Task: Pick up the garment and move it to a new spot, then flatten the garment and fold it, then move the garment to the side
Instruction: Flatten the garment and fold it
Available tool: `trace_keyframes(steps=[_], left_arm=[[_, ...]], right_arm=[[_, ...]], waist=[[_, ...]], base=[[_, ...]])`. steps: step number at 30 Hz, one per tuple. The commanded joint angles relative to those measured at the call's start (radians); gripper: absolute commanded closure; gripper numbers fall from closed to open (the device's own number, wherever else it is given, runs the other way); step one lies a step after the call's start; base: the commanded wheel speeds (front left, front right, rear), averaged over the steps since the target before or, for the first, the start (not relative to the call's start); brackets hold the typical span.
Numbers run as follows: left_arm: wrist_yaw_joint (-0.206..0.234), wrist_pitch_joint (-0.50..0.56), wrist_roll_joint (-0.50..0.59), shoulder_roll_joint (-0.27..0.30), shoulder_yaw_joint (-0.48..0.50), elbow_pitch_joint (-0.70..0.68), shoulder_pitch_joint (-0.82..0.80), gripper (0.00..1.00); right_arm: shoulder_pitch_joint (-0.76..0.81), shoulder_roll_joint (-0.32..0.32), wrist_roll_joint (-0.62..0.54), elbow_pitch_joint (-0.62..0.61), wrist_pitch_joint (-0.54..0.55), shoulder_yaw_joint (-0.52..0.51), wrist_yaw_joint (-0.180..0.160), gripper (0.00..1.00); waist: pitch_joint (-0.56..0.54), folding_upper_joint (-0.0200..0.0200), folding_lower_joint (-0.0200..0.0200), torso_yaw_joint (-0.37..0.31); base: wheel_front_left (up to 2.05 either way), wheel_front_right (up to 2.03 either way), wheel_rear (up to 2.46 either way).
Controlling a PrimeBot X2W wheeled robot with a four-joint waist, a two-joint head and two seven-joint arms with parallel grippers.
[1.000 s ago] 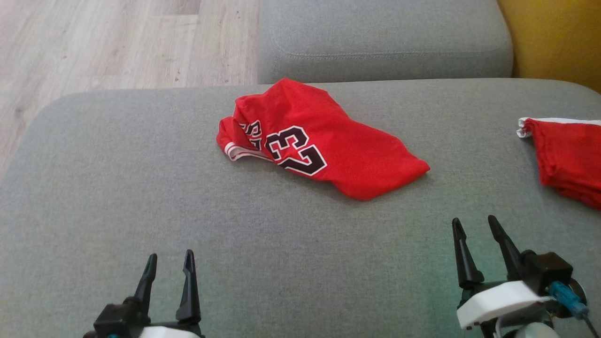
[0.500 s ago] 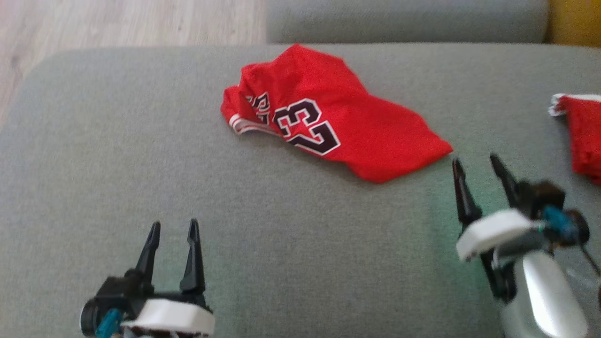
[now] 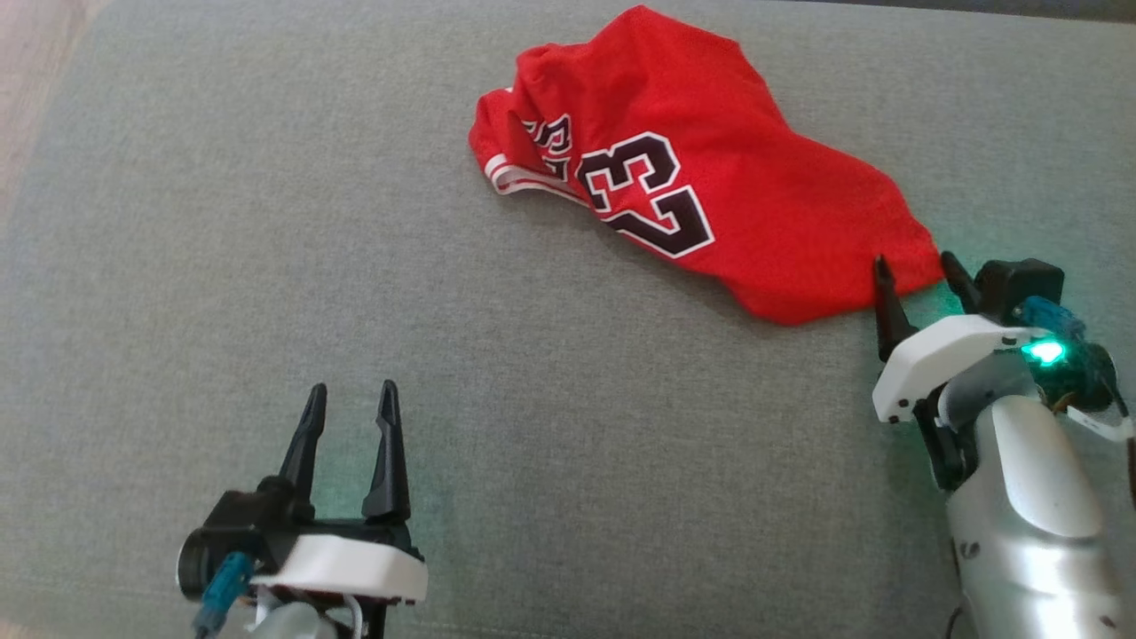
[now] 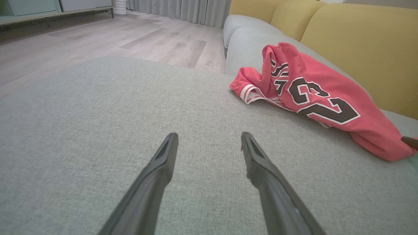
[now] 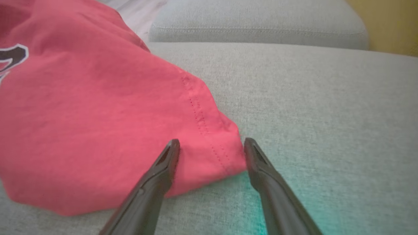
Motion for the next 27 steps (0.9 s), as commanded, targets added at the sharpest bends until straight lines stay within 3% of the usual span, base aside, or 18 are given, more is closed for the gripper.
trace_keyframes(steps=[1,5,8,18,27], left_arm=[[-0.007,-0.010,0.008,0.002,0.036,-0.019,-0.045,0.00],[-0.014,-0.012,0.012,-0.006,0.040,-0.004,-0.045,0.00],[-0.017,-0.012,0.016,-0.008,0.042,0.004,-0.044,0.00],[-0.016,-0.013,0.022,-0.001,0.048,0.011,-0.026,0.00],[-0.008,-0.005,0.019,0.010,0.042,0.004,0.000,0.00]], right_arm=[[-0.038,-0.003,-0.007,-0.004,0.000,0.013,-0.001,0.00],[-0.061,-0.003,0.021,0.071,-0.005,0.020,-0.001,0.00],[-0.073,-0.003,0.048,0.111,-0.026,0.047,-0.001,0.98],[-0.116,-0.003,0.060,0.106,-0.123,0.117,-0.001,1.00],[-0.151,-0.003,0.091,-0.085,-0.179,0.196,-0.001,1.00]], waist=[[0.001,0.0000,-0.0002,0.004],[-0.009,0.0000,-0.0002,0.003],[-0.023,0.0000,-0.0002,-0.001],[-0.079,0.0000,-0.0002,-0.024],[-0.143,0.0000,-0.0002,-0.035]], base=[[0.00,0.00,0.00],[0.00,0.00,0.00],[0.00,0.00,0.00],[0.00,0.00,0.00],[0.00,0.00,0.00]])
